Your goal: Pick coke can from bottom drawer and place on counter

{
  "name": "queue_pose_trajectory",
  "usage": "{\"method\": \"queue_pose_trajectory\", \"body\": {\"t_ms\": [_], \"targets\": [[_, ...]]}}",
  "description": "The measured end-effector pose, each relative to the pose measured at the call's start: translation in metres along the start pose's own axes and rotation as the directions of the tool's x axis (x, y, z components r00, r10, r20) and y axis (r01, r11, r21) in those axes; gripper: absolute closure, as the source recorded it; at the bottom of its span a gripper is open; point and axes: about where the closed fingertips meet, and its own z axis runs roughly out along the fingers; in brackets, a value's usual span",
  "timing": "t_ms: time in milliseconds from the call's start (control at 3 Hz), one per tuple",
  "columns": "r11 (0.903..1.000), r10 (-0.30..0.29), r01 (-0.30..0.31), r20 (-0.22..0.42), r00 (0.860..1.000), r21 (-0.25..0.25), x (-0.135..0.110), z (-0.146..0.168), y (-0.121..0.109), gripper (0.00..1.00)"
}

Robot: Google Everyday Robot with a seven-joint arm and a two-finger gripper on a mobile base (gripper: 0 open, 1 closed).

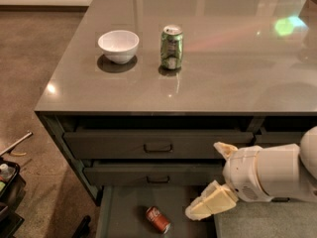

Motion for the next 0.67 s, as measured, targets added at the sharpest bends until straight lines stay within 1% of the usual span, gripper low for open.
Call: {"method": "queue_pose_trajectory", "body": {"t_ms": [333, 667], "targets": [[0.9984, -0.03, 0.031, -0.01, 0.999, 0.047, -0.003, -0.01, 0.007, 0.0], [0.9969, 0.026, -0.024, -0.028, 0.999, 0.074, 0.035, 0.016, 0.008, 0.0]]}}
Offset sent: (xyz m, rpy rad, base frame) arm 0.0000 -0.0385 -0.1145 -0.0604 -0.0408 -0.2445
